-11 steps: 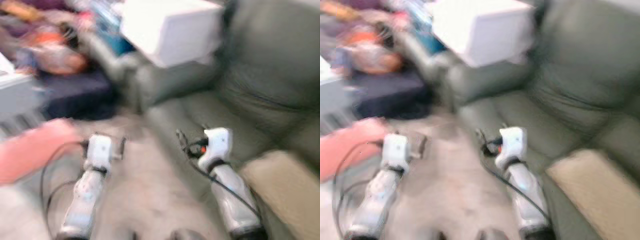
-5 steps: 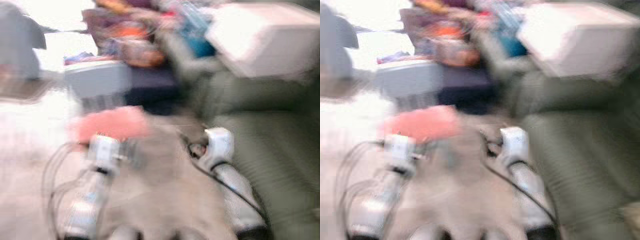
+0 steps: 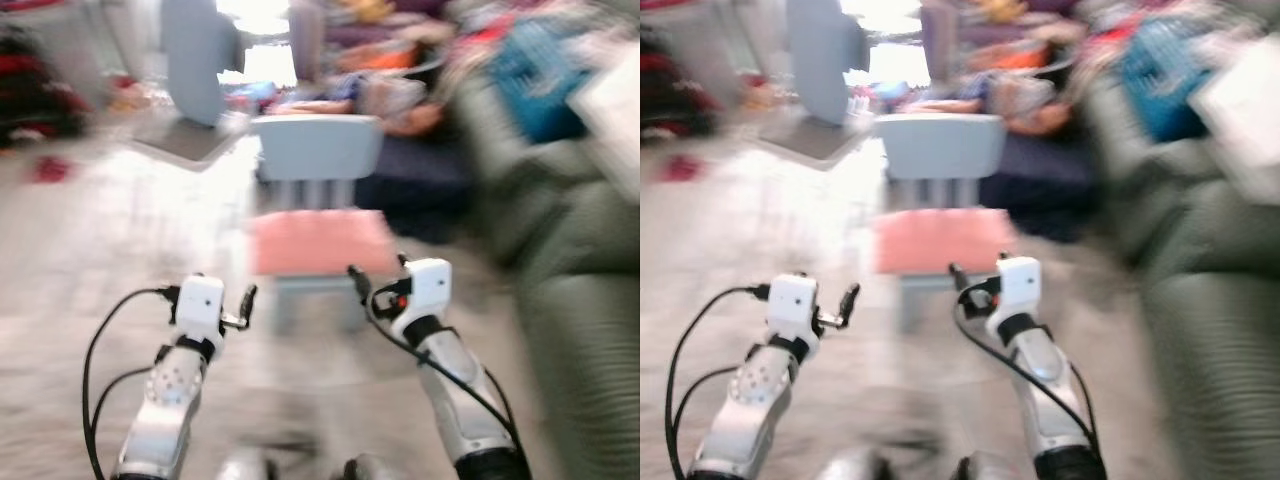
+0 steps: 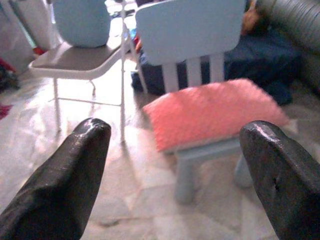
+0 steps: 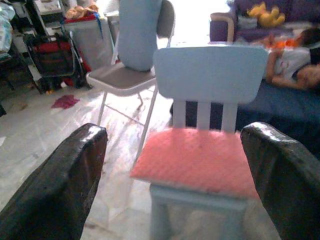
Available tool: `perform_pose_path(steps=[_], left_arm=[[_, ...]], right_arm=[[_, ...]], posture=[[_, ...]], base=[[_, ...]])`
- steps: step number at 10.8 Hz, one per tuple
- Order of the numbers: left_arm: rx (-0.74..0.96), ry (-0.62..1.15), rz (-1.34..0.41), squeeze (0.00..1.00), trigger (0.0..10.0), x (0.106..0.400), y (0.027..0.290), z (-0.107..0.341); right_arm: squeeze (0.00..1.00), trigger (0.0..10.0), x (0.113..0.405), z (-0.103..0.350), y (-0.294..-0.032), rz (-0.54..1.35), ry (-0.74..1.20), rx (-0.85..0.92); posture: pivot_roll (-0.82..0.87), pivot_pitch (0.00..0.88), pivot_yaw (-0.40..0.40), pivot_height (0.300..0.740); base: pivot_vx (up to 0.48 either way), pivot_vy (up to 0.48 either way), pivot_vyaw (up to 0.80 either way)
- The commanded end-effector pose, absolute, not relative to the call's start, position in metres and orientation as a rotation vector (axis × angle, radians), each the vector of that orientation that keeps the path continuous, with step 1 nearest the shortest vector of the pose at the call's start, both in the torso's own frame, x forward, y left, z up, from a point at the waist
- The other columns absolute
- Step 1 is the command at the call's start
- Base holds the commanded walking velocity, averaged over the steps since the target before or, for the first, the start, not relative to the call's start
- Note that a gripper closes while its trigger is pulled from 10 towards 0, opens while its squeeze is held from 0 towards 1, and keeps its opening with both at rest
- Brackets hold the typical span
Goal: Move the pillow to the sofa
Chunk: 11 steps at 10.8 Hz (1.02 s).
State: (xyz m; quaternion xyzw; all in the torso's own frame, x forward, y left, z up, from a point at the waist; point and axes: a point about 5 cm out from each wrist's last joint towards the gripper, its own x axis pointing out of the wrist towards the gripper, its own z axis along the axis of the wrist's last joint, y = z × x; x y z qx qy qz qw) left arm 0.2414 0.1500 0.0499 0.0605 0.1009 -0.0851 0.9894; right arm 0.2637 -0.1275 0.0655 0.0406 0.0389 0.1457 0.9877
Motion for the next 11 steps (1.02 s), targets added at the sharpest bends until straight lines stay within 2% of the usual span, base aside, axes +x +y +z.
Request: perform_pose_path(steps=[1, 7, 11], left_arm=[[0.121, 0.185, -0.192, 0.00, 10.0, 0.242, 0.146, 0.054], [0.117, 0.178, -0.193, 0.00, 10.0, 0.241, 0.146, 0.058], [0.103, 0.194, -0.173, 0.00, 10.0, 0.233, 0.154, 0.055]], right_arm=[[0.00, 10.0, 0.263, 0.063, -0.138, 0.235, 0.089, 0.081], [0.00, 10.0, 0.263, 0.064, -0.148, 0.153, 0.089, 0.057], [0.00, 10.0, 0.253, 0.057, -0.166, 0.045, 0.132, -0.002]], posture=[[0.02, 0.050, -0.049, 0.740], [0.02, 0.056, -0.052, 0.740], [0.02, 0.061, -0.056, 0.740]], base=[[0.000, 0.000, 0.00], [0.000, 0.000, 0.00], [0.000, 0.000, 0.00]])
